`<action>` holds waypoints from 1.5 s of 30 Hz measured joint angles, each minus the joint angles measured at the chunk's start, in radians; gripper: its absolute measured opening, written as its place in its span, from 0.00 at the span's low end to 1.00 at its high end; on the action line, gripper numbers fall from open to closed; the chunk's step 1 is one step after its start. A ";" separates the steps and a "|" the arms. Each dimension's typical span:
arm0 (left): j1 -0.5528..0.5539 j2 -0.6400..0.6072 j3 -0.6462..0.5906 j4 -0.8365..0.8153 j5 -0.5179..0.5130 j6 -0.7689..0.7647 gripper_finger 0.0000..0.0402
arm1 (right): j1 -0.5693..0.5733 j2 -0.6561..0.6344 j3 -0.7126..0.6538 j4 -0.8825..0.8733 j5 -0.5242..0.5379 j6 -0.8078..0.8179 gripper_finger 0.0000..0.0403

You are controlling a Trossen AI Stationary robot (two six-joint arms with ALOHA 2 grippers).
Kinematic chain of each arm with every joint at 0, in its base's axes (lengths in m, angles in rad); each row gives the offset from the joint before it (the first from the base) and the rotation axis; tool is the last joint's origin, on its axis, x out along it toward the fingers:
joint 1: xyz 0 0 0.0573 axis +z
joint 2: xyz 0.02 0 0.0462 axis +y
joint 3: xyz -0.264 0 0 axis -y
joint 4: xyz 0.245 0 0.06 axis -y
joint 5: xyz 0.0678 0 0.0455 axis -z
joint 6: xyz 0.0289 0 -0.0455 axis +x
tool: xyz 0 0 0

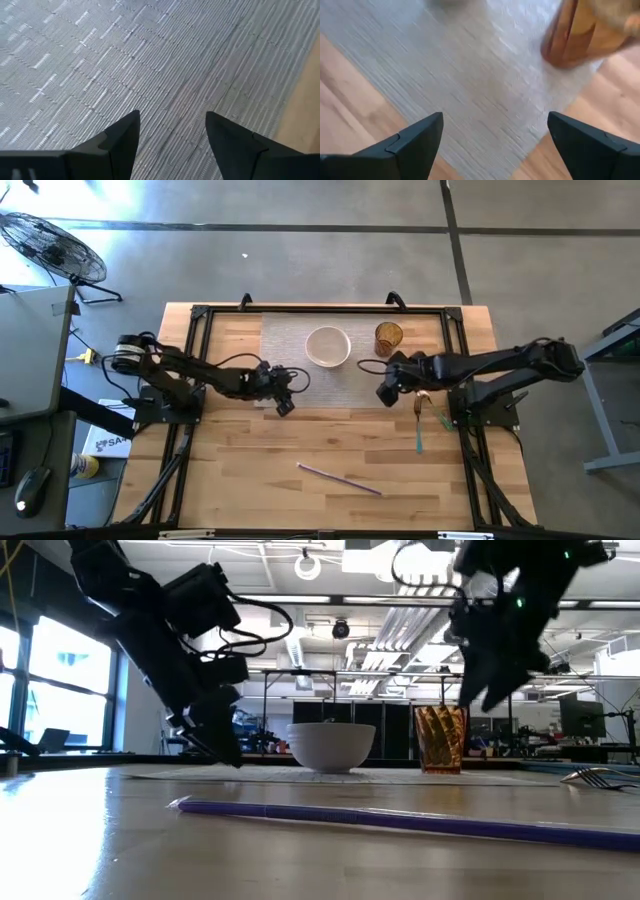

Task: Pick & Place Utensil
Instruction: Put the brown cup on the gray mat to the top right of the white bowl

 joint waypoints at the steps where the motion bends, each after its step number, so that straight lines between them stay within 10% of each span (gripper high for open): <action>1: 0.000 -0.013 0.005 -0.016 0.000 0.000 0.55 | -0.001 0.000 0.029 -0.015 0.002 -0.004 0.88; 30: -0.159 -0.223 0.005 -0.189 -0.103 -0.061 0.55 | -0.206 0.047 0.152 -0.151 0.137 0.031 0.94; 45: -0.158 -0.223 0.005 -0.194 -0.095 -0.079 0.55 | -0.212 0.048 -0.320 0.601 0.237 -0.084 0.98</action>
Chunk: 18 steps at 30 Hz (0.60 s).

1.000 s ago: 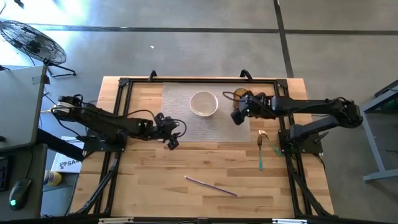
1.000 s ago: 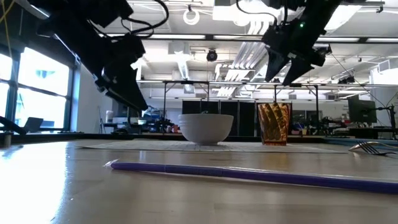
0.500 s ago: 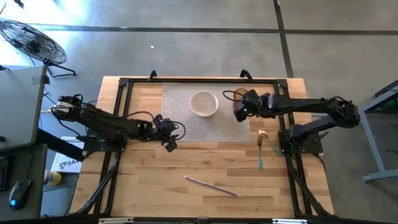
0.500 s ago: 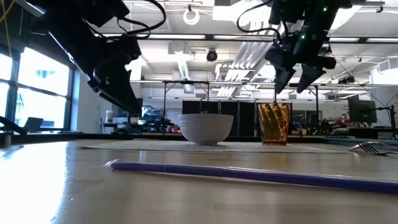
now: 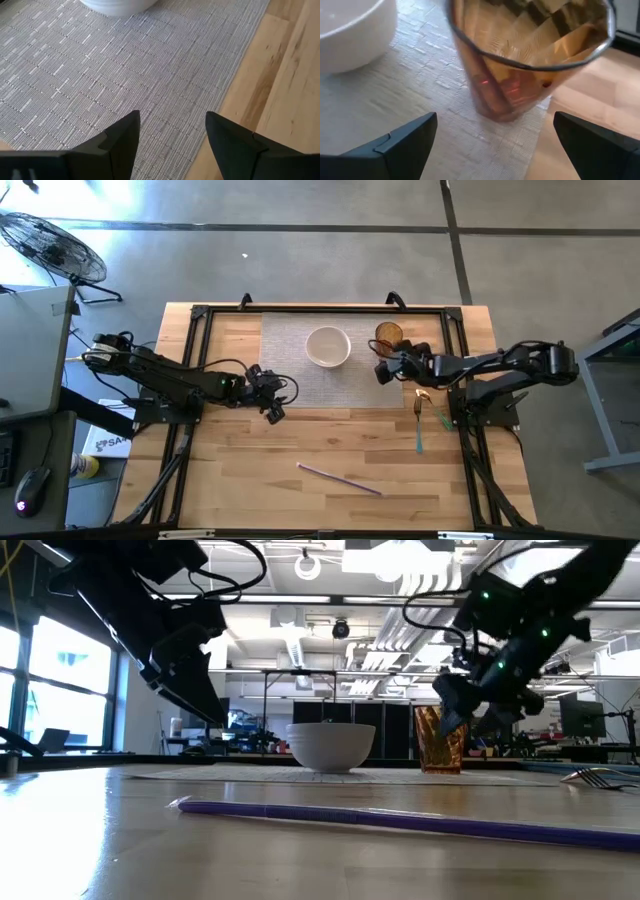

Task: Pick & Place Utensil
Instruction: Put the brown cup on the gray mat to the top right of the white bowl

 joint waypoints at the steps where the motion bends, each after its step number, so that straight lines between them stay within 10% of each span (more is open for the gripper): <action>1: 0.000 0.000 0.000 0.000 0.000 0.000 0.55 | -0.003 0.000 -0.027 0.046 0.011 -0.018 0.98; 18: 0.000 0.000 -0.001 0.050 0.013 0.038 0.55 | -0.160 0.000 -0.309 0.773 -0.165 -0.387 0.99</action>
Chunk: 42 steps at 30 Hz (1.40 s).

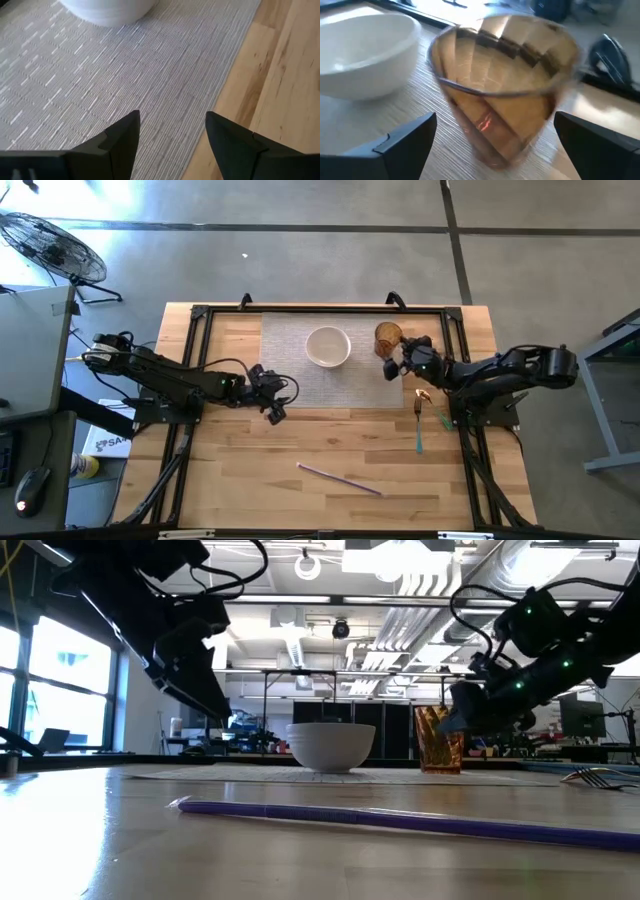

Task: Pick & Place Utensil
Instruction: Put the brown cup on the gray mat to the top right of the white bowl

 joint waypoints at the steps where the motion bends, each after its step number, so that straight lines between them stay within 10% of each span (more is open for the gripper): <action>1: 0.000 0.000 0.000 0.010 -0.001 0.008 0.55 | -0.004 0.000 0.001 0.013 -0.019 -0.016 0.99; 24: 0.000 0.000 0.000 0.074 0.025 0.071 0.55 | -0.055 0.541 0.125 0.478 -0.027 -0.095 0.97; 42: 0.000 0.000 0.000 0.087 0.023 0.079 0.55 | -0.137 0.507 0.229 0.412 -0.027 -0.126 0.91</action>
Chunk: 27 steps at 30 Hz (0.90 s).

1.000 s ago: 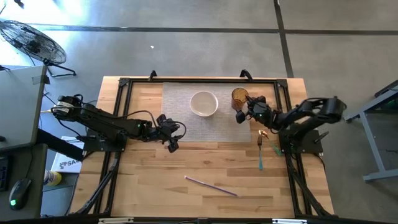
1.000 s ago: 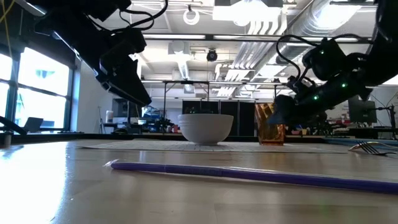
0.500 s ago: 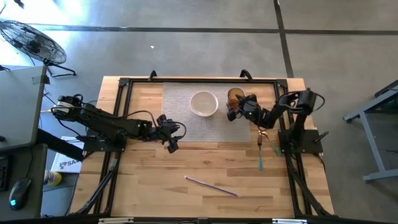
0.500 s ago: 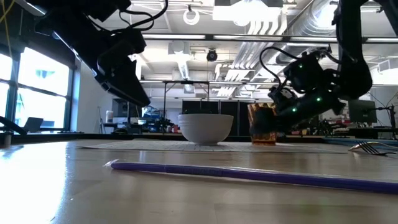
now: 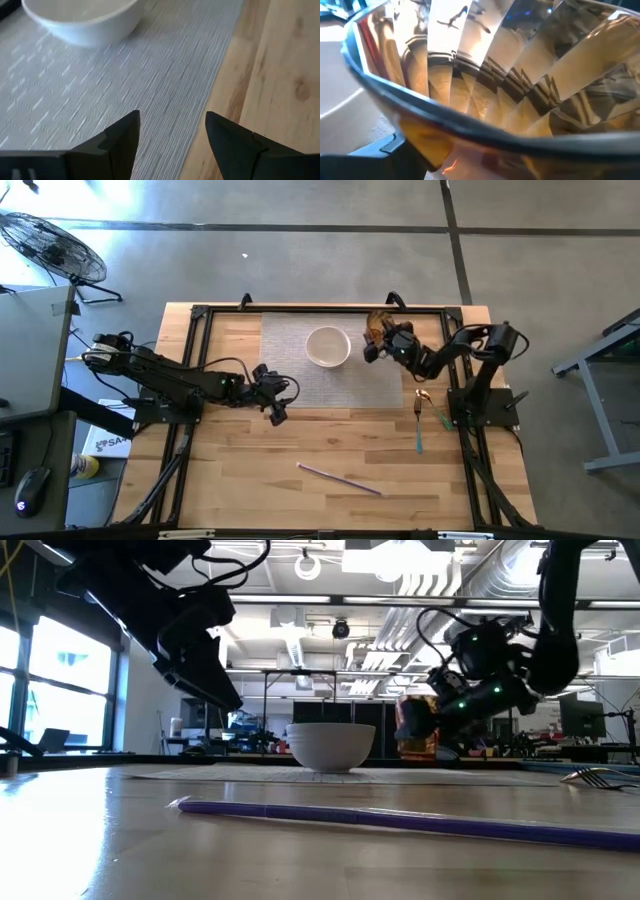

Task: Pick & Place Utensil
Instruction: Put the brown cup on the gray mat to the top right of the white bowl

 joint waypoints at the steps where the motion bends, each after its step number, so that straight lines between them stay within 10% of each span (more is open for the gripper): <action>1: 0.000 0.000 0.000 0.017 0.000 0.009 0.55 | -0.010 0.000 0.025 -0.039 -0.008 -0.018 0.91; 27: 0.046 0.000 0.053 0.085 -0.010 0.189 0.55 | -0.197 0.025 0.138 -0.192 -0.104 -0.065 0.91</action>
